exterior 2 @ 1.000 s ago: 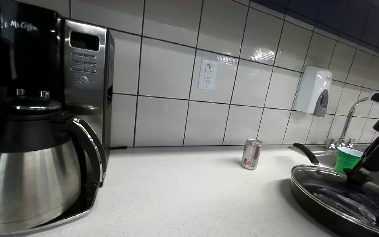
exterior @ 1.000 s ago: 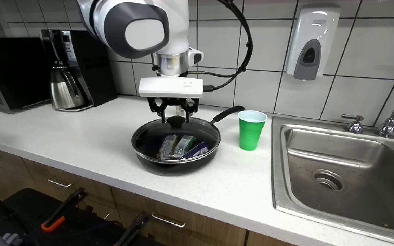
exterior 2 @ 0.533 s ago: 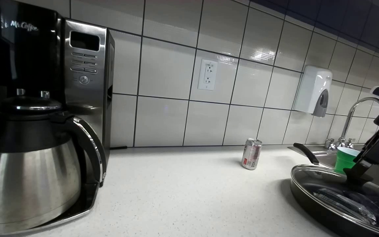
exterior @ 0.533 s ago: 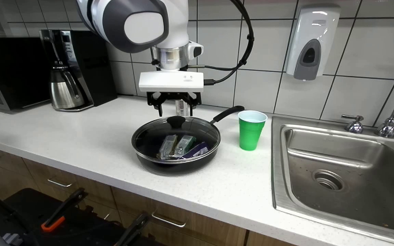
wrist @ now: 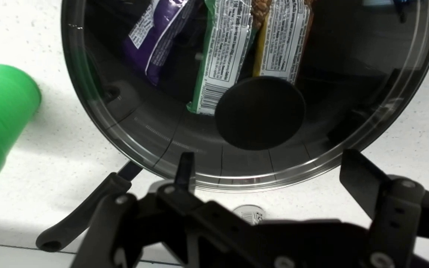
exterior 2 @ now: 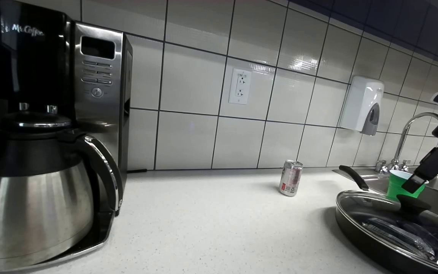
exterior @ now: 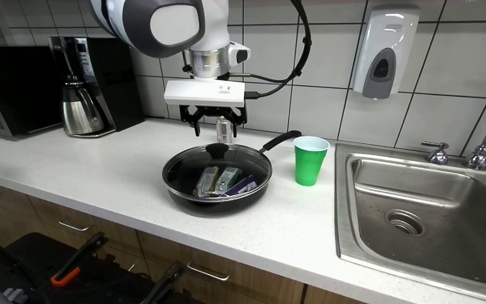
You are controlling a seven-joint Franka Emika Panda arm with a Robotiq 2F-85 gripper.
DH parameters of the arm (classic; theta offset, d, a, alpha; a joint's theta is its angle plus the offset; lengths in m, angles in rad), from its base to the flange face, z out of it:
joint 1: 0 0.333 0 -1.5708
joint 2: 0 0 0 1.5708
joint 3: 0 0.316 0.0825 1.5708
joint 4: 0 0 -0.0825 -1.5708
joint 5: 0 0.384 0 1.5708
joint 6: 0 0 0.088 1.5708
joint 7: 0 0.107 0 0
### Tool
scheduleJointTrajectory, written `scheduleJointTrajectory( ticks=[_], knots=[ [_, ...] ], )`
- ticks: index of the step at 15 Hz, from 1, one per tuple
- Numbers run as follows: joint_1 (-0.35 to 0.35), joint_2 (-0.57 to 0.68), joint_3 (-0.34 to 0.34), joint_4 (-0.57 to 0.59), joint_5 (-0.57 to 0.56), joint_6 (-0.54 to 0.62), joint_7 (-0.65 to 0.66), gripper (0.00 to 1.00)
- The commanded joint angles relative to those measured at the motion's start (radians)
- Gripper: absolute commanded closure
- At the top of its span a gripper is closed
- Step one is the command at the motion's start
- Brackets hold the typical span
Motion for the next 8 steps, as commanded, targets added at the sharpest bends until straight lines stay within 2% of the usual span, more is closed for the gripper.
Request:
scheduleJointTrajectory(
  ticks=[1, 5, 8],
  knots=[
    [-0.084, -0.073, 0.091, -0.034, -0.084, -0.032, 0.145, 0.0],
    [-0.092, -0.116, 0.119, -0.05, -0.114, -0.09, 0.24, 0.0],
    [-0.078, -0.144, 0.121, -0.052, -0.102, -0.127, 0.264, 0.0]
  ],
)
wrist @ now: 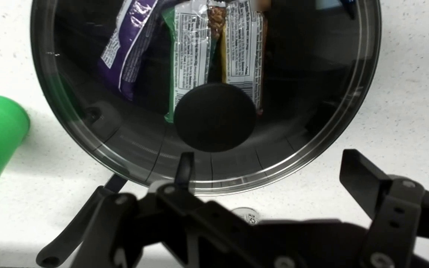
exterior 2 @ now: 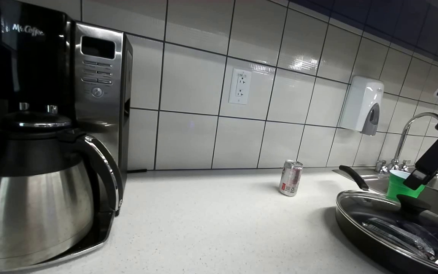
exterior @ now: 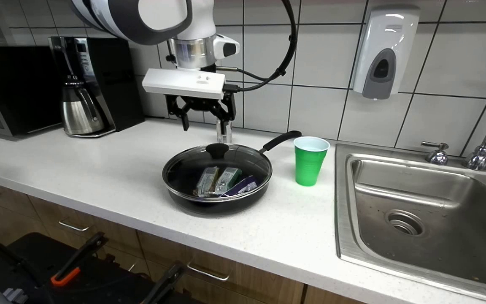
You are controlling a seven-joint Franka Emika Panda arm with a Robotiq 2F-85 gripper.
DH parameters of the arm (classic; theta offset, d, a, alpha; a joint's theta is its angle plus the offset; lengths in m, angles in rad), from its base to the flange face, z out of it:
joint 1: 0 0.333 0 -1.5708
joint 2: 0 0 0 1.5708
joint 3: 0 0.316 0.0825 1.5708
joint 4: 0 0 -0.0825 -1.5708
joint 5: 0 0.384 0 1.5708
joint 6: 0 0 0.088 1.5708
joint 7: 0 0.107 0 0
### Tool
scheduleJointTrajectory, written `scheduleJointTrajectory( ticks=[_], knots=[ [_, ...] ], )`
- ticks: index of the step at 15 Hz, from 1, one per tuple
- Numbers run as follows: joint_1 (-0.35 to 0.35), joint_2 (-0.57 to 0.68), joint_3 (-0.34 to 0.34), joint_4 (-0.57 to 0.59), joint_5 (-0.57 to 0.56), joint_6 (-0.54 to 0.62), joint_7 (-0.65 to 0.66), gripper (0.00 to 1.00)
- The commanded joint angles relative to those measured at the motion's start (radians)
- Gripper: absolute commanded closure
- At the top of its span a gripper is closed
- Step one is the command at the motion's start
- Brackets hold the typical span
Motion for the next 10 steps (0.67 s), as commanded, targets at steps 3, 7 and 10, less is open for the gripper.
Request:
scheduleJointTrajectory(
  ticks=[3, 7, 10],
  knots=[
    [-0.004, -0.095, 0.019, -0.026, -0.003, -0.088, 0.048, 0.0],
    [-0.003, -0.119, 0.023, -0.02, -0.011, -0.12, 0.052, 0.0],
    [-0.001, -0.134, 0.031, -0.016, -0.022, -0.127, 0.053, 0.0]
  ],
)
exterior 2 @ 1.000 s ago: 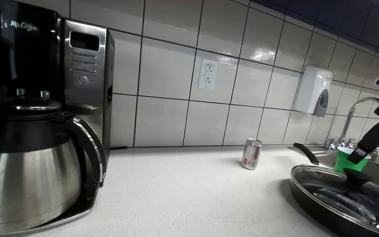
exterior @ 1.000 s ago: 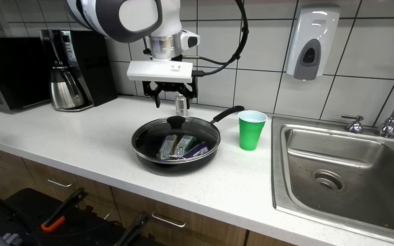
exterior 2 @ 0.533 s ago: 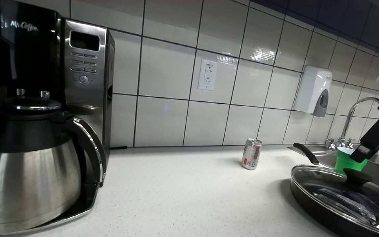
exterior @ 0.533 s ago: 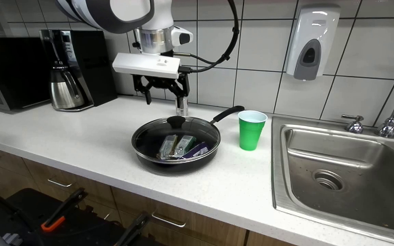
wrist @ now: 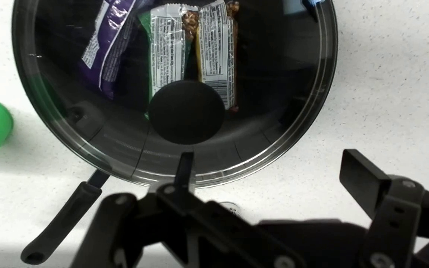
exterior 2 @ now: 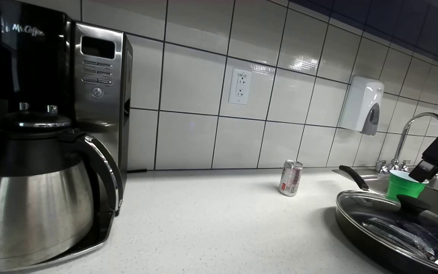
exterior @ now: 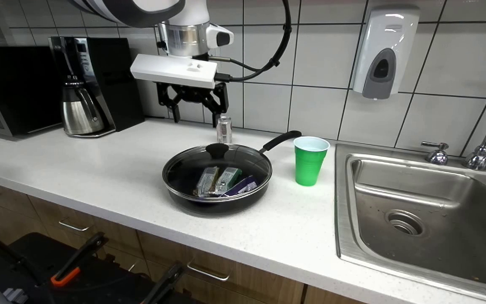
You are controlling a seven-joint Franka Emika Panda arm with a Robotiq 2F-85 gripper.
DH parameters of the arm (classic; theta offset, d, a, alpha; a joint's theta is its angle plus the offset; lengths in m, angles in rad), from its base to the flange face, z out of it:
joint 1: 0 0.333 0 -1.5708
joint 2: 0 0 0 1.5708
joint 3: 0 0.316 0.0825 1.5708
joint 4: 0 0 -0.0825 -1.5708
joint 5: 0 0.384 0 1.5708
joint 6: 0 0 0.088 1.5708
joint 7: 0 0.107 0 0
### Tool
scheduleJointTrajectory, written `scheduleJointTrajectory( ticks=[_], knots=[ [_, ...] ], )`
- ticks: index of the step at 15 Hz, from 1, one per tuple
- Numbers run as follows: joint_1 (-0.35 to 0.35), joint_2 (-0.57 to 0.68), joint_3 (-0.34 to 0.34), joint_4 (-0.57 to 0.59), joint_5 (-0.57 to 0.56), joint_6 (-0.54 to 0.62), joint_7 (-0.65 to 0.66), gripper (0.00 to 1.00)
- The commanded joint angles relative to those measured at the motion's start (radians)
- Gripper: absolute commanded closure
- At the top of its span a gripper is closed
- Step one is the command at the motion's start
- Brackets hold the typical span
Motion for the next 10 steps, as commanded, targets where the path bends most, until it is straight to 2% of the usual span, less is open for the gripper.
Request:
scheduleJointTrajectory(
  ticks=[1, 10],
  knots=[
    [-0.004, -0.058, 0.023, -0.01, -0.019, -0.04, 0.032, 0.0],
    [0.009, -0.02, 0.008, 0.001, -0.004, -0.016, 0.005, 0.0]
  ],
)
